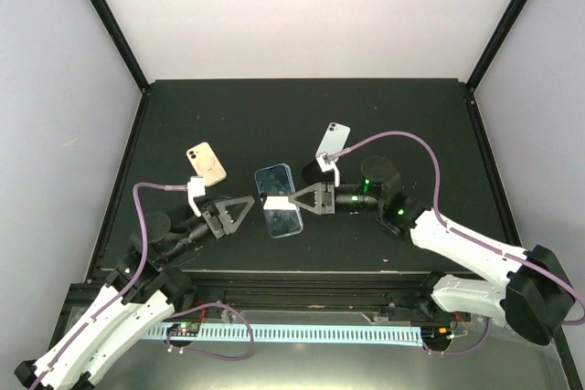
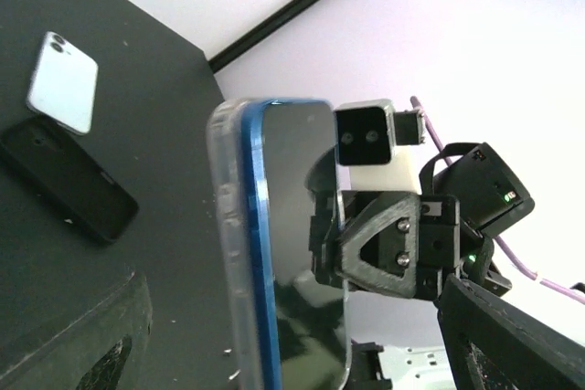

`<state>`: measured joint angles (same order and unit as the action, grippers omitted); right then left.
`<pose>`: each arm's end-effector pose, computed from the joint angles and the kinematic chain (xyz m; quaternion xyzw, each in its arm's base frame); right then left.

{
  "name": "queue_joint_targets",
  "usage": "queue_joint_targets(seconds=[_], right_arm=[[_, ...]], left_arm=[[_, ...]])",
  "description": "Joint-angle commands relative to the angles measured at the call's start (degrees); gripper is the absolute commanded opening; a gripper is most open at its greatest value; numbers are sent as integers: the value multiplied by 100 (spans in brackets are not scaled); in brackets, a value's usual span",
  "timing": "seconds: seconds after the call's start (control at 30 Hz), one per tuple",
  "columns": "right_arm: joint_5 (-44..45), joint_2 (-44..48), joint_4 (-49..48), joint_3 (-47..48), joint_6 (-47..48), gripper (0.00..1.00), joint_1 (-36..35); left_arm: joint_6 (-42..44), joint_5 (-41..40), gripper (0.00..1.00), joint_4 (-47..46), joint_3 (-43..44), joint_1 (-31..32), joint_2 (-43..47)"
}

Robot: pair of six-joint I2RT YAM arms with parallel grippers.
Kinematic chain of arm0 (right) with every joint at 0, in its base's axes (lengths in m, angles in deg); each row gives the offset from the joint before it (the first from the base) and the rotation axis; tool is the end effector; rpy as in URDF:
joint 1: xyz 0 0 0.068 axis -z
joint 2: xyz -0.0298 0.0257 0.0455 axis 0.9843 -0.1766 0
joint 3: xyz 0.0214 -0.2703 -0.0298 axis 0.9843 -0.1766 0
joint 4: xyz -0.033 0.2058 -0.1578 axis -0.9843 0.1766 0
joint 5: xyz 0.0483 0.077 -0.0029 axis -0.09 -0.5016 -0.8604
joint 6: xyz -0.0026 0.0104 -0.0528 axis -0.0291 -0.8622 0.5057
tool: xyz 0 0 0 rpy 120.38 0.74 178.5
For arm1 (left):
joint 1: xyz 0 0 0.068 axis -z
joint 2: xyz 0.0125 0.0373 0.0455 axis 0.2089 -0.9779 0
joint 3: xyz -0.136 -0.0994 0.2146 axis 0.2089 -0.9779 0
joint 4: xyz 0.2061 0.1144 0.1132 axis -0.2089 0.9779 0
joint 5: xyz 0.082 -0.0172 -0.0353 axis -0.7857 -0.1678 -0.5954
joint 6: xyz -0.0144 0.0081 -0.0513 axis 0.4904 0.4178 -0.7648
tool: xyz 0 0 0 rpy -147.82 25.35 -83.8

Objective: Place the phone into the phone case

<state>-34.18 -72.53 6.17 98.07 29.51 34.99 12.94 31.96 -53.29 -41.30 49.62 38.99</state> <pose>0.1659 0.1980 0.2775 -0.1558 0.7410 0.6303 0.1712 0.0769 -0.0701 0.2829 -0.0425 0.7206 -0.5675 0.3962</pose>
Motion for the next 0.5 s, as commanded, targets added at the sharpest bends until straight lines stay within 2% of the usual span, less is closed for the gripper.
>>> queue_joint_targets(seconds=[0.0, 0.13, 0.27, 0.47], right_arm=[[-494, 320, -1120, 14, -574, 12, 21], [-626, 402, -1974, -206, -1058, 12, 24], [-674, 381, -2272, -268, -1237, 12, 21], [-774, 267, -2829, -367, -1656, 12, 12]], left_arm=[[-300, 542, 88, -901, -247, -26, 42], [-571, 989, 86, -1774, -556, -26, -36], [-730, 1170, 76, -2155, -657, -24, -85], [-1272, 1521, 63, -3700, -1156, -26, -293]])
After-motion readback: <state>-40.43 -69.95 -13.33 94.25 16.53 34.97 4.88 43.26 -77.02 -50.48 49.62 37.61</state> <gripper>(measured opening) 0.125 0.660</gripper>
